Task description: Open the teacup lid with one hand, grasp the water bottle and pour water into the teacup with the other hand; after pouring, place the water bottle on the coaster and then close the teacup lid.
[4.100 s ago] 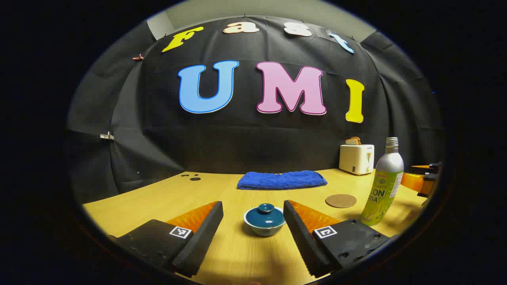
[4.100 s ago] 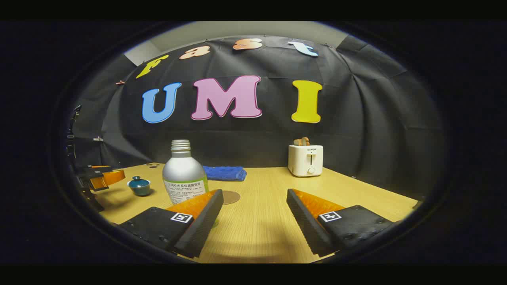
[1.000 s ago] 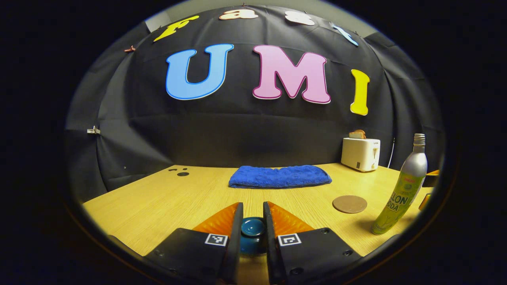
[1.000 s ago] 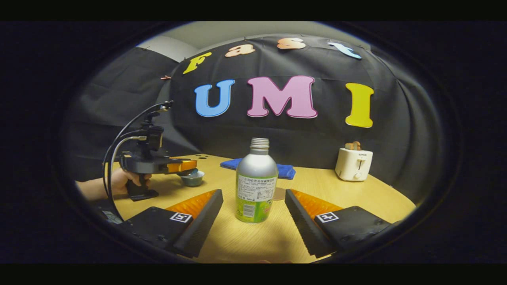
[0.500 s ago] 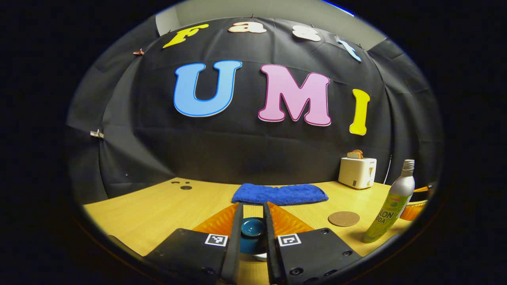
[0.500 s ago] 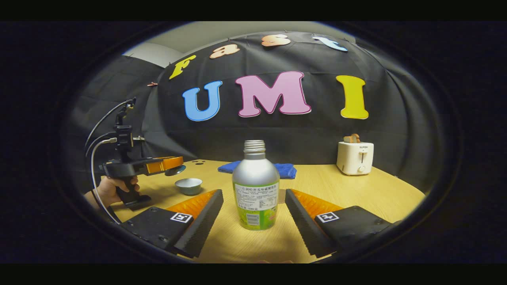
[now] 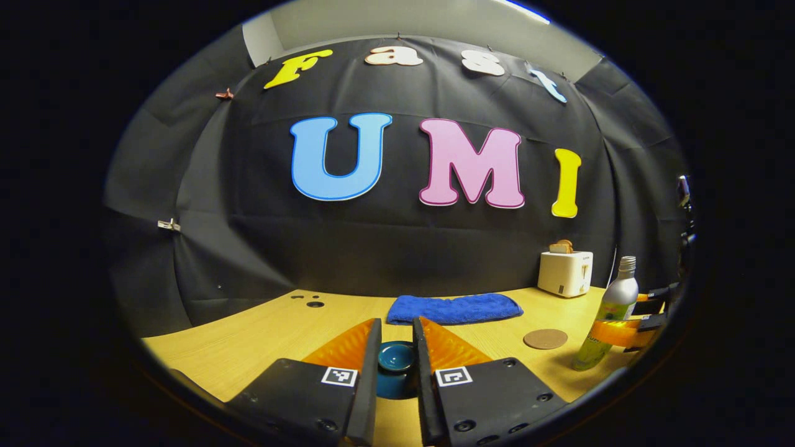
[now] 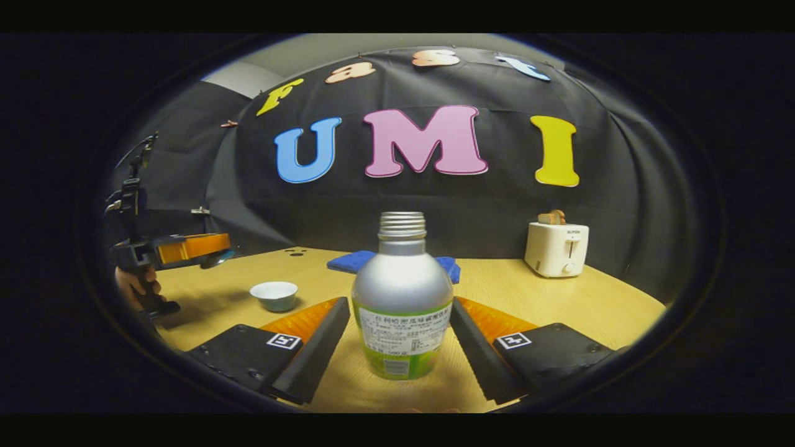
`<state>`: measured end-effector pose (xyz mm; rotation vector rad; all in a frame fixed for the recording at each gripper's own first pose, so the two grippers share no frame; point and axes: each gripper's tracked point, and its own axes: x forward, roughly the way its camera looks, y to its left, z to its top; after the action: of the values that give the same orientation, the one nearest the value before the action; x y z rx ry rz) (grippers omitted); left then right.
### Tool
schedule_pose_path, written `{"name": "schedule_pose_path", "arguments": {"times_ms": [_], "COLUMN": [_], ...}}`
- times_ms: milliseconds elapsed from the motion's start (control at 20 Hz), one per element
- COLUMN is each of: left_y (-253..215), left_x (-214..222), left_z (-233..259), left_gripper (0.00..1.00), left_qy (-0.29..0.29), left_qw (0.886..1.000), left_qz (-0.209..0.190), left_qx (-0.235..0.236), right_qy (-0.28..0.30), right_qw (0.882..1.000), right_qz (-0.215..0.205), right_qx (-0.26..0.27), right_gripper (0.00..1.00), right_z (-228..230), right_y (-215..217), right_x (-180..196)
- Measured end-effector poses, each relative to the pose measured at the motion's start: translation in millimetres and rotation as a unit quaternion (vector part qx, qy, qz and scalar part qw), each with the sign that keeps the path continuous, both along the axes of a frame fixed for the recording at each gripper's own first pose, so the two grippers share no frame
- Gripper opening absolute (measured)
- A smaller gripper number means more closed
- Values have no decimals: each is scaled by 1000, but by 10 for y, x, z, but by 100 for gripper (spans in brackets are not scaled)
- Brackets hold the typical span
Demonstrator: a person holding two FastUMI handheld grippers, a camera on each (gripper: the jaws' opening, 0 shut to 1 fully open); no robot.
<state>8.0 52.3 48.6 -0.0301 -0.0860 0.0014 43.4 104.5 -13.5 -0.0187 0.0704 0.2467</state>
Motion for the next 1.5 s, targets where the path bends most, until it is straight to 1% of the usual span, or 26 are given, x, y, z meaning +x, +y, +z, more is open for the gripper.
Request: {"name": "schedule_pose_path", "arguments": {"times_ms": [150,250,300,350,450,500,600,700,800,900,1000,1100,1200,1350,1400,1500], "left_y": [123,177,199,217,240,244,258,261,267,264,293,339,411,537,591,652], "left_x": [-60,-71,-77,-76,-93,-96,-123,-164,-204,-244,-290,-331,-354,-408,-426,-449], "left_z": [-49,-100,-138,-154,-193,-207,-201,-155,-94,-51,-19,-6,0,25,26,21], "left_gripper": [31,32,31,31,31,31,31,31,31,31,31,31,31,31,31,31], "left_qy": [4,10,14,17,22,24,24,18,11,6,2,0,-1,-2,-3,-4], "left_qw": [1000,1000,1000,999,999,999,999,999,1000,1000,1000,1000,1000,999,999,999], "left_qz": [8,9,8,7,6,6,6,6,6,2,3,3,5,9,13,18], "left_qx": [-6,-17,-22,-27,-33,-35,-33,-29,-25,-23,-21,-21,-24,-32,-33,-33], "right_qy": [16,23,22,22,23,25,26,-2,-22,-39,-60,-74,-92,-118,-125,-139], "right_qw": [1000,1000,1000,1000,1000,999,995,991,982,969,954,935,911,869,857,835], "right_qz": [-12,-8,-14,-15,-16,-17,-26,-29,-24,-13,1,16,31,50,55,62], "right_qx": [-3,6,7,2,-15,-33,-89,-132,-186,-245,-293,-347,-402,-477,-497,-529], "right_gripper": [98,96,87,84,83,82,80,79,79,79,79,79,79,79,79,79], "right_z": [-87,-103,-87,-93,-94,-95,-71,137,312,435,514,522,496,432,406,375], "right_y": [-10,13,2,13,19,18,-9,10,89,179,321,445,576,738,785,870], "right_x": [135,149,170,191,209,225,290,320,428,573,633,761,842,893,905,919]}}
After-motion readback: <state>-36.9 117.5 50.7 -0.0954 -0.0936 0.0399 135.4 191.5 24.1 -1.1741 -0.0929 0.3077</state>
